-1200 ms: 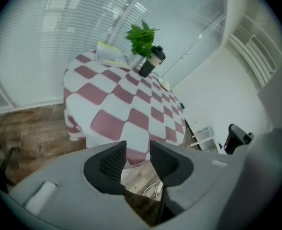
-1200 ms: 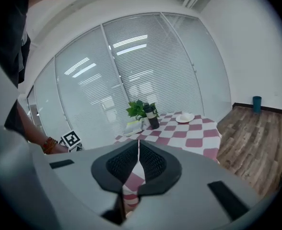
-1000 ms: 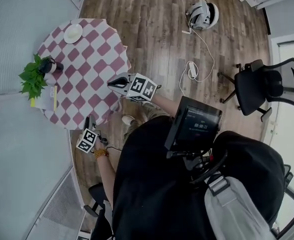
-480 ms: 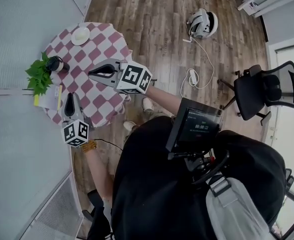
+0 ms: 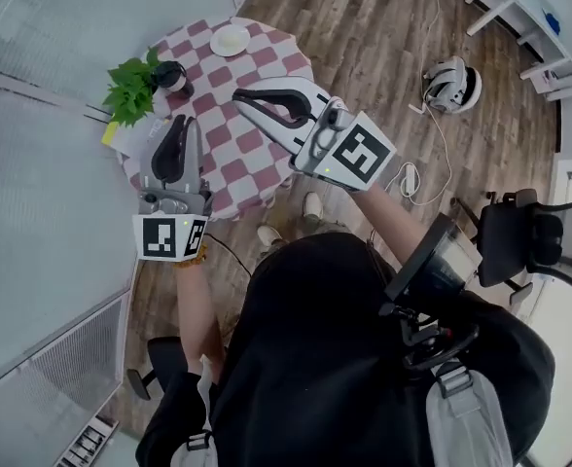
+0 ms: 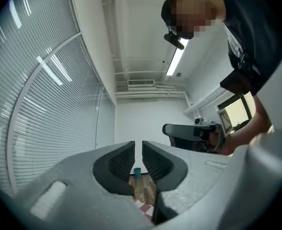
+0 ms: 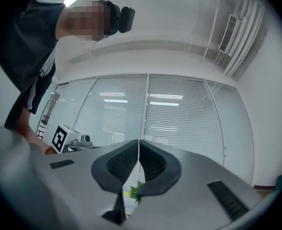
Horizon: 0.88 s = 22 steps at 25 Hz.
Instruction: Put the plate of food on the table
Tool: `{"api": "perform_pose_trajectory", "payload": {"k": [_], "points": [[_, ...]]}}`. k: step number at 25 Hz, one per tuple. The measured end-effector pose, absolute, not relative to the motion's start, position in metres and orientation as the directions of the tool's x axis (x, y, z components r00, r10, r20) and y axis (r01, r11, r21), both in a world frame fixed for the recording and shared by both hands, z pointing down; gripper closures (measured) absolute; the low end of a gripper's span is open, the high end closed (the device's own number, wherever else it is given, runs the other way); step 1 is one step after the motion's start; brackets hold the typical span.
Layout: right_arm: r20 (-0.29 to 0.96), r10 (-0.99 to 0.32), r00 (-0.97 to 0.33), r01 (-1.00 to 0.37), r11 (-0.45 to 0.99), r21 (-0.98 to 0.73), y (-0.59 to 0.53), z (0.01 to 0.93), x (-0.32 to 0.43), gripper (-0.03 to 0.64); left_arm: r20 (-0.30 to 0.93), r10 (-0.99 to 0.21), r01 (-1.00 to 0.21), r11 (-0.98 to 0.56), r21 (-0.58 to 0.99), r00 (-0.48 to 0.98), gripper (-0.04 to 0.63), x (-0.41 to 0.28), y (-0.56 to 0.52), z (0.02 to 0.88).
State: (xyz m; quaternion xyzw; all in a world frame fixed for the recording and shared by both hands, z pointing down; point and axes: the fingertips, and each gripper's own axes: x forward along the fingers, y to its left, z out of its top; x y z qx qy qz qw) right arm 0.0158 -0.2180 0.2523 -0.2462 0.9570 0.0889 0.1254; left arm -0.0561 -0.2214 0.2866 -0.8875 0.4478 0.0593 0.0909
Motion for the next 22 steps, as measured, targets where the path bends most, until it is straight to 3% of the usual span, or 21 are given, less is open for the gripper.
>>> {"api": "perform_pose_trajectory", "payload": {"k": [6, 22], "points": [[-0.201, -0.443, -0.874, -0.477, 0.862, 0.17, -0.203, 0.291, 0.002, 0.603, -0.16, -0.804, -0.819, -0.568, -0.078, 0.573, 0.555, -0.067, -0.211, 0.317], [-0.019, -0.44, -0.898, -0.44, 0.894, 0.087, -0.185, 0.414, -0.011, 0.603, -0.064, -0.831, -0.831, -0.555, 0.035, 0.552, 0.578, -0.084, -0.188, 0.419]]}}
